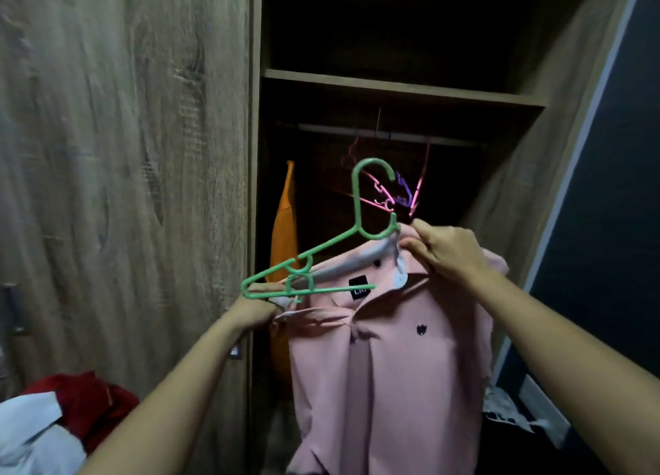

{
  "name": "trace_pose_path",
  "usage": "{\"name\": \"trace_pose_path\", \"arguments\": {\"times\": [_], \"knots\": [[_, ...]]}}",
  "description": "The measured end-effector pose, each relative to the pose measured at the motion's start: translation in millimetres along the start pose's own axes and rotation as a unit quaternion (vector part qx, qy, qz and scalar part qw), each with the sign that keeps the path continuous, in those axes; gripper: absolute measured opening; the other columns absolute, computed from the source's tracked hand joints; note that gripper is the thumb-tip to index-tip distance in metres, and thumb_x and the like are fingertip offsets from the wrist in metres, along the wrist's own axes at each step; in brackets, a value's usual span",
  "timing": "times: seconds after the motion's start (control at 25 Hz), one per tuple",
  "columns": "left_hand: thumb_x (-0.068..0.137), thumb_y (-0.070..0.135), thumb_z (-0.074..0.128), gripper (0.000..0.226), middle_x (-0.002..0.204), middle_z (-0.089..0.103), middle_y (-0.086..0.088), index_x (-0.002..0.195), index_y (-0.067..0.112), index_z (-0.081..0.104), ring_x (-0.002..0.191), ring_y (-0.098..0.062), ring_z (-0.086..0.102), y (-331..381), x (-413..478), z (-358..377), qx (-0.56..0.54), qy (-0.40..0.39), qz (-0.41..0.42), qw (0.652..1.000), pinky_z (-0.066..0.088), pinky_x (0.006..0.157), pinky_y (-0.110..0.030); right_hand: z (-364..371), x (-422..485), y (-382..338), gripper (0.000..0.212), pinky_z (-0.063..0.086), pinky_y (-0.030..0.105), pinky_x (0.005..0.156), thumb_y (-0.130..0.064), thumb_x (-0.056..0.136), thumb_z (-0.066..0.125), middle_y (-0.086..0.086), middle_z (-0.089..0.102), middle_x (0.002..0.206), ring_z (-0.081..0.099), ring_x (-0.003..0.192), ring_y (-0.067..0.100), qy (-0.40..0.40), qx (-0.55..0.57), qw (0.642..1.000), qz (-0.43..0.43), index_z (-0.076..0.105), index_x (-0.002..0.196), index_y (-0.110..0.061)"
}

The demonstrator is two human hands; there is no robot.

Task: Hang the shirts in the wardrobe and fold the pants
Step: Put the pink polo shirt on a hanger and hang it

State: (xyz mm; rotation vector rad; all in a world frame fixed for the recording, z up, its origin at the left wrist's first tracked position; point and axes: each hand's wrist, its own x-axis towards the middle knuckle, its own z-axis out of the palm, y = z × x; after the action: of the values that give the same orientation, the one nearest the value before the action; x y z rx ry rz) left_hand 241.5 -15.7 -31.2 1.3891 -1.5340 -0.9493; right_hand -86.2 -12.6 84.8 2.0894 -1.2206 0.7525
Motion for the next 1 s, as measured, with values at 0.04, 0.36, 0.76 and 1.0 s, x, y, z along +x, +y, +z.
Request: {"name": "trace_pose_path", "arguments": {"times": [0.04, 0.36, 0.76, 1.0], "knots": [[0.072, -0.002, 0.068, 0.014, 0.070, 0.066, -0.023, 0.084, -0.008, 0.069, 0.047, -0.015, 0.052, 1.5, 3.0, -9.7, 0.007, -0.019, 0.003, 1.000, 0.038, 0.045, -0.018, 4.6, -12.8, 6.3, 0.066, 0.034, 0.032, 0.051, -0.079, 0.076, 0.009, 0.012, 0.068, 0.072, 0.065, 0.069, 0.036, -0.007, 0.003, 1.000, 0.010, 0.040, 0.084, -0.021], [0.080, -0.011, 0.060, 0.028, 0.048, 0.059, -0.002, 0.100, 0.004, 0.072, 0.032, -0.004, 0.042, 46.4, 1.7, -36.3, 0.049, -0.046, -0.053, 0.996, 0.034, 0.035, -0.013, 22.6, -39.1, 16.9, 0.054, 0.032, 0.023, 0.033, -0.065, 0.091, 0.011, 0.001, 0.058, 0.050, 0.058, 0.041, 0.025, 0.002, -0.071, 0.997, 0.020, 0.036, 0.076, -0.019], [0.085, 0.025, 0.050, 0.037, 0.099, 0.056, -0.014, 0.120, 0.013, 0.053, 0.079, -0.037, 0.064, 80.8, -44.5, 39.1, 0.396, 0.095, 0.395, 0.824, 0.054, 0.061, -0.040, 22.4, -0.4, -25.1, 0.044, 0.039, 0.037, 0.060, -0.062, 0.089, 0.035, 0.013, 0.066, 0.084, 0.061, 0.083, 0.038, -0.059, 0.041, 0.985, 0.158, 0.044, 0.088, -0.019], [0.086, 0.069, 0.028, 0.070, 0.094, 0.068, -0.009, 0.104, 0.012, 0.063, 0.089, -0.030, 0.060, 94.0, -19.0, -41.8, 0.459, 0.225, 0.373, 0.774, 0.045, 0.076, -0.038, 10.9, 3.8, -9.3, 0.050, 0.043, 0.041, 0.058, -0.072, 0.078, 0.024, -0.003, 0.046, 0.054, 0.055, 0.062, 0.029, -0.037, 0.169, 0.978, 0.118, 0.034, 0.073, -0.023]]}}
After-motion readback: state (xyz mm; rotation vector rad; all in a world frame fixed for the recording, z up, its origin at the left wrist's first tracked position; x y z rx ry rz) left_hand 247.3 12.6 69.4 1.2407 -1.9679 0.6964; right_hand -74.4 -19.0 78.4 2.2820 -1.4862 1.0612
